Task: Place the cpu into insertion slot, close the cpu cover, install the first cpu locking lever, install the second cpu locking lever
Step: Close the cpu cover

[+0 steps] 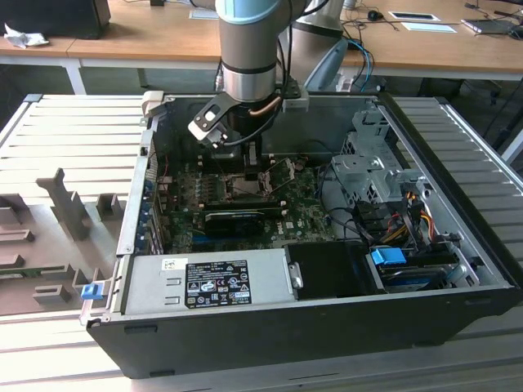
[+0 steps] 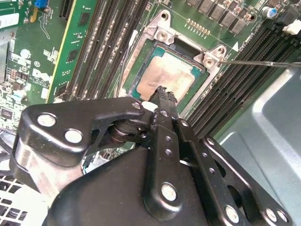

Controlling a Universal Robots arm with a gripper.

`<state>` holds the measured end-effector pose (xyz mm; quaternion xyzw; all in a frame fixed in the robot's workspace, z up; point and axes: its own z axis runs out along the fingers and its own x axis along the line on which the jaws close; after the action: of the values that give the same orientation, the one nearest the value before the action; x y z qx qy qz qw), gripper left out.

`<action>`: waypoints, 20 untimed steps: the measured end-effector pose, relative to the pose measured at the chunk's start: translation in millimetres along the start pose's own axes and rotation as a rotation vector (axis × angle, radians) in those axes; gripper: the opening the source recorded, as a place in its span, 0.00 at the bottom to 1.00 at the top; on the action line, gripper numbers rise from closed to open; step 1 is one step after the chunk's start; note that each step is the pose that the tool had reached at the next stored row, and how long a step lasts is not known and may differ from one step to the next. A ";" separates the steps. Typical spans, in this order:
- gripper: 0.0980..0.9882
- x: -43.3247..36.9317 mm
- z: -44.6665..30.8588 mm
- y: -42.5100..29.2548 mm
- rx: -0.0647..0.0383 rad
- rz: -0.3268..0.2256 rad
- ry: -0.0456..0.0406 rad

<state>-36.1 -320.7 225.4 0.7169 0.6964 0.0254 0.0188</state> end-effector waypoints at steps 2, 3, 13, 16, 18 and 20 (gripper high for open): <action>0.01 0.0 -2.4 0.2 0.002 0.000 0.0000; 0.01 0.1 -4.8 0.4 0.002 0.000 0.0002; 0.01 0.3 -22.6 4.0 0.008 0.000 0.0010; 0.01 0.5 -31.5 5.5 0.008 0.000 0.0011; 0.01 0.6 -31.9 9.2 0.008 0.000 0.0010; 0.01 0.6 -36.0 9.9 0.008 0.000 0.0013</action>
<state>-28.5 -320.7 262.0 0.7171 0.6964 0.0233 0.0157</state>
